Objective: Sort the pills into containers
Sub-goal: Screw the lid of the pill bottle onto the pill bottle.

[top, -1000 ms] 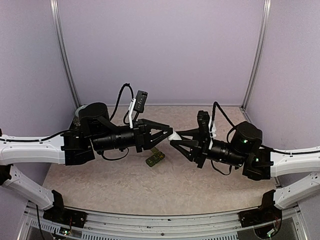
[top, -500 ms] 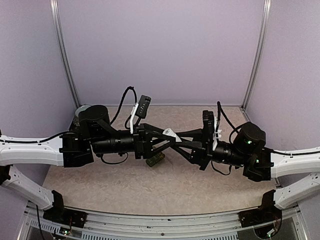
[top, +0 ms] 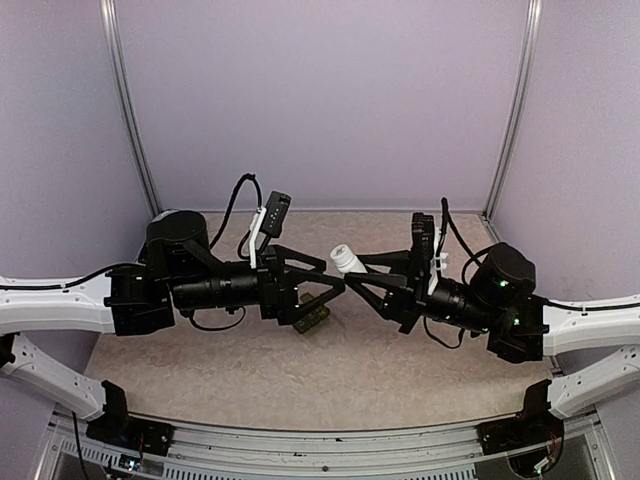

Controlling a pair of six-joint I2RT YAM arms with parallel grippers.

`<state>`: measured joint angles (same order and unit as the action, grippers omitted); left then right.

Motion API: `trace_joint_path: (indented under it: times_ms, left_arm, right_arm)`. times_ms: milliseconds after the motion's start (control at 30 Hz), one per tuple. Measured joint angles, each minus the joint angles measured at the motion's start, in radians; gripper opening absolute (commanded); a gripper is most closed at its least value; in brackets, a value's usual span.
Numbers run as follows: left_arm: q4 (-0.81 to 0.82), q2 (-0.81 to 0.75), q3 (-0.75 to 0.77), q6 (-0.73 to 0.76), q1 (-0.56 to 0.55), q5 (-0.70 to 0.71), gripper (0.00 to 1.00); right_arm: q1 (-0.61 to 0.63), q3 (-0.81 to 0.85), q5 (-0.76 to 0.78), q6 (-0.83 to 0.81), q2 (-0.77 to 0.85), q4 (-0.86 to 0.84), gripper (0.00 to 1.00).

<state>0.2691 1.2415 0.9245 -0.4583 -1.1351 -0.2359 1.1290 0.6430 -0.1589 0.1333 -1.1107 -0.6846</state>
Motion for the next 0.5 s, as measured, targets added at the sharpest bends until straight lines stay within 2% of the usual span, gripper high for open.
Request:
trace_joint_path:
  times_ms: [233, 500]
  left_arm:
    - [-0.060, -0.007, 0.051, 0.000, 0.000, 0.108, 0.99]
    - [-0.076, 0.059, 0.141, 0.000, 0.001, 0.158, 0.99]
  right_arm:
    - [0.000, 0.001, 0.009, -0.002, -0.028, 0.003, 0.00]
    - [0.000, 0.015, 0.014, -0.008, -0.050, 0.019, 0.00]
